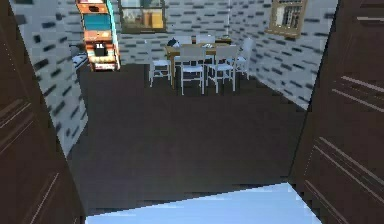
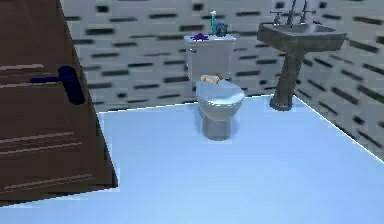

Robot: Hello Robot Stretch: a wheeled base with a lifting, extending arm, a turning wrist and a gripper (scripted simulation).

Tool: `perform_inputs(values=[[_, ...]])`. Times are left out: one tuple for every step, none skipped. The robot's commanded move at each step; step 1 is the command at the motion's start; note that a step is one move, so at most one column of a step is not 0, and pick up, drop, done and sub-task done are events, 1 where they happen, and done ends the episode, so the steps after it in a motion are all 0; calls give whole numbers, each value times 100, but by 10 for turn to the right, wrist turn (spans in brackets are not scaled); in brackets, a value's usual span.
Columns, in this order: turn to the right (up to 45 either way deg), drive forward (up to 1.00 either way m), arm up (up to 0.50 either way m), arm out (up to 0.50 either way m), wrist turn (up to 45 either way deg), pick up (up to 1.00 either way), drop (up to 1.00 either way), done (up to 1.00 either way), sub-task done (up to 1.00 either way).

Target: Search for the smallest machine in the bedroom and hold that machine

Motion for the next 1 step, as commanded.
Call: perform_inputs(values=[[-90,0,0,0,0,0,0,0,0]])
